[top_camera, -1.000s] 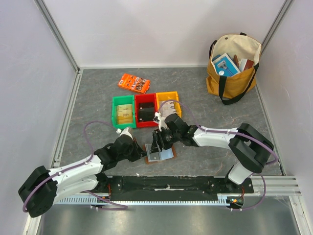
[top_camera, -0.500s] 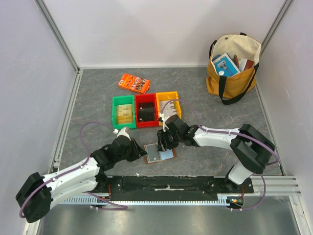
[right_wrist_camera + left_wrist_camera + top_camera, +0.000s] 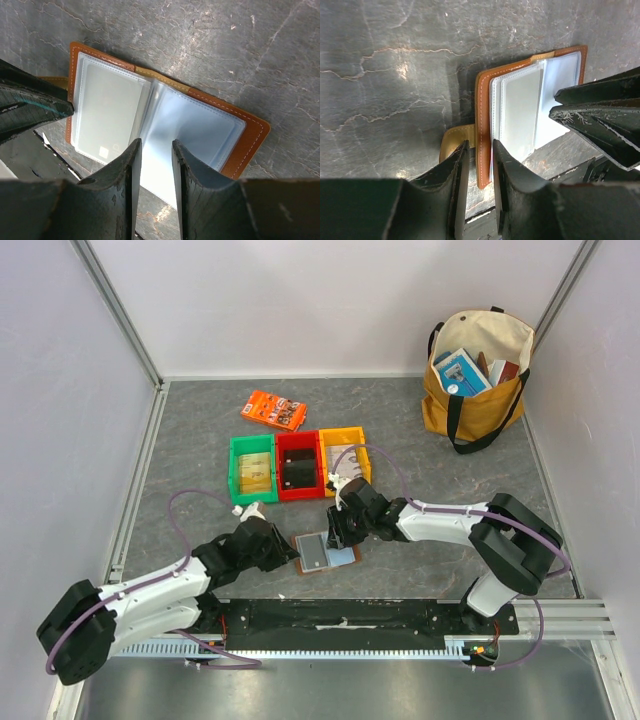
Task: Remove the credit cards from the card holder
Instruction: Remove the credit card from the card holder.
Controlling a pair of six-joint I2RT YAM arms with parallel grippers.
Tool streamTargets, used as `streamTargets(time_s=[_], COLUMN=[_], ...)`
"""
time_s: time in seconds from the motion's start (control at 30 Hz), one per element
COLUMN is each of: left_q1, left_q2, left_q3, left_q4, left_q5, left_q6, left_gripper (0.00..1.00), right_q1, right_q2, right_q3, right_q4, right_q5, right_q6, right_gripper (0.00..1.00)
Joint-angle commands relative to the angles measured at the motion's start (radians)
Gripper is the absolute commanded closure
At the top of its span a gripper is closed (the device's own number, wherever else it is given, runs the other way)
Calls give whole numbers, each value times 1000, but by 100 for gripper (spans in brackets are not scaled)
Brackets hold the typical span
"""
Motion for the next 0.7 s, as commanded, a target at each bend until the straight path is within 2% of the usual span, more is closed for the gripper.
streamTargets(time_s=[0.0,0.47,0.57,0.67], left_q1=[4,2,1,2], left_q2=[-29,50,35,13], left_q3=[-16,-10,-16,-16], left_q4=[34,102,137,136], left_q5=[-68,-19,-5,-13], left_q6=[-62,-28,-36,-37], left_gripper=[70,75,80,89], right_q1=[-1,-1,1,1], right_q2=[21,12,5,-32], right_q3=[-26,-30,-29,-15], right_q4=[10,56,56,43], right_q5=[22,-75,-80,-58], right_q6=[-13,-12,-12,-12], right_gripper=[62,63,63,54])
